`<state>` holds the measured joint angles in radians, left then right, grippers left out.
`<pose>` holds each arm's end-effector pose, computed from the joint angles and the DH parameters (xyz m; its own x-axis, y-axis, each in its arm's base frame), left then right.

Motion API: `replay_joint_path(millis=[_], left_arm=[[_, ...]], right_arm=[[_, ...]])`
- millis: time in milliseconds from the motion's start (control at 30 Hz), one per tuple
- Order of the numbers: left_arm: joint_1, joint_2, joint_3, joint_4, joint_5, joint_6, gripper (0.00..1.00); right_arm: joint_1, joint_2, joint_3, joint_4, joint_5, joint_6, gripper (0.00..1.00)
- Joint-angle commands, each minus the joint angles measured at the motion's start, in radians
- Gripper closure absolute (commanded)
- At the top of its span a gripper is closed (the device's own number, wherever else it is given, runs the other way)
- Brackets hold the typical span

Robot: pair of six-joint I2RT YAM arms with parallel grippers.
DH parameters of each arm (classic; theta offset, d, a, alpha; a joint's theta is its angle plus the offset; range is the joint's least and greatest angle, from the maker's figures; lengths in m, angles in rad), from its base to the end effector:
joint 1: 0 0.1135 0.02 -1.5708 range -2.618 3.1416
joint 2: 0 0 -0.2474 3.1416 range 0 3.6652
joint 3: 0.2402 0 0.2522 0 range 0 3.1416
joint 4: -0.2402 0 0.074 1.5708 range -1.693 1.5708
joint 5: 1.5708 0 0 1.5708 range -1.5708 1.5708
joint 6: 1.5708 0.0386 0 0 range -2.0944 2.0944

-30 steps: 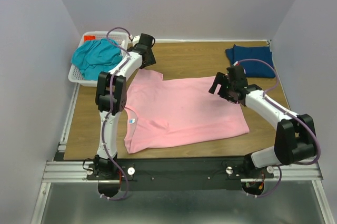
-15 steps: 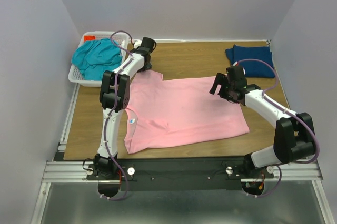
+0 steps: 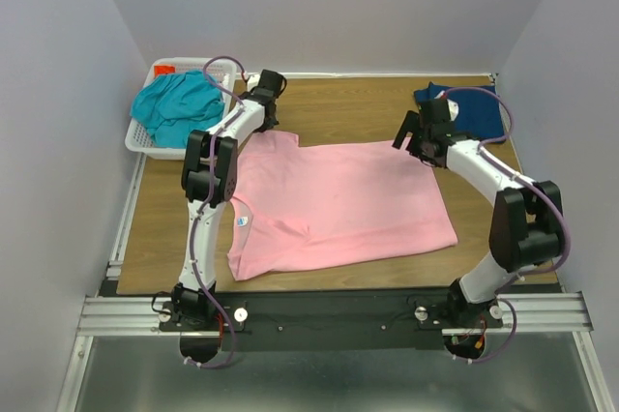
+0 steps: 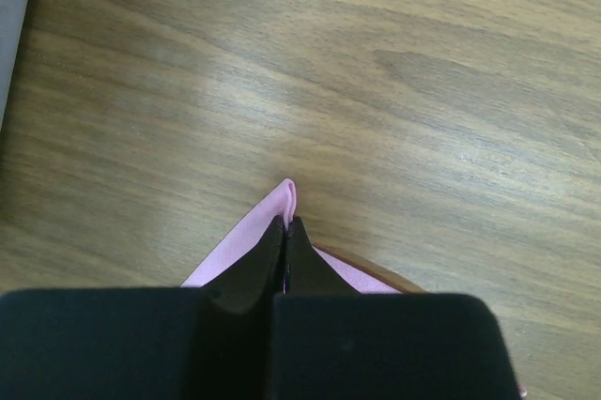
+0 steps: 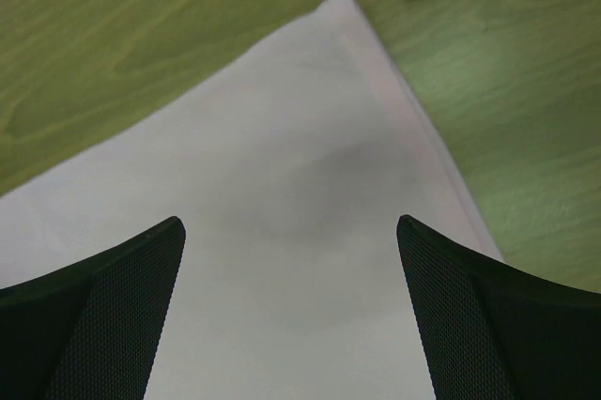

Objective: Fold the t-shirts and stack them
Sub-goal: Fold the tshirt

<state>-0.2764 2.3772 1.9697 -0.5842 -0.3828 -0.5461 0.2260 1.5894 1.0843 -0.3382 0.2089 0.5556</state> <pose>0.4920 -0.1246 0.1508 -0.7174 -0.2973 -0.6300 -0.3699 0.9289 -0.0171 0.3354 0.0689 0.2114 -0.6631 0.3770 -0.6467 0.3119 0.9245 0.2192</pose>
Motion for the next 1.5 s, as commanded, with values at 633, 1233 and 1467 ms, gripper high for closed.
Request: replay_joint_path(millis=[633,1233,1467], left_arm=[[0.005,-0.187,-0.161,0.063,0.064,0.023,1.0],[0.005,-0.22,-0.195,0.061,0.058,0.018,1.0],[0.005,-0.231,-0.213,0.069,0.064,0.015,1.0]], right_arm=[[-0.051,0.644,0.603,-0.018,0.29,-0.198,0.06],[-0.059,0.621,0.505,-0.019,0.234,-0.118,0.41],[-0.059,0.595,0.468,-0.024,0.23,-0.1,0.55]])
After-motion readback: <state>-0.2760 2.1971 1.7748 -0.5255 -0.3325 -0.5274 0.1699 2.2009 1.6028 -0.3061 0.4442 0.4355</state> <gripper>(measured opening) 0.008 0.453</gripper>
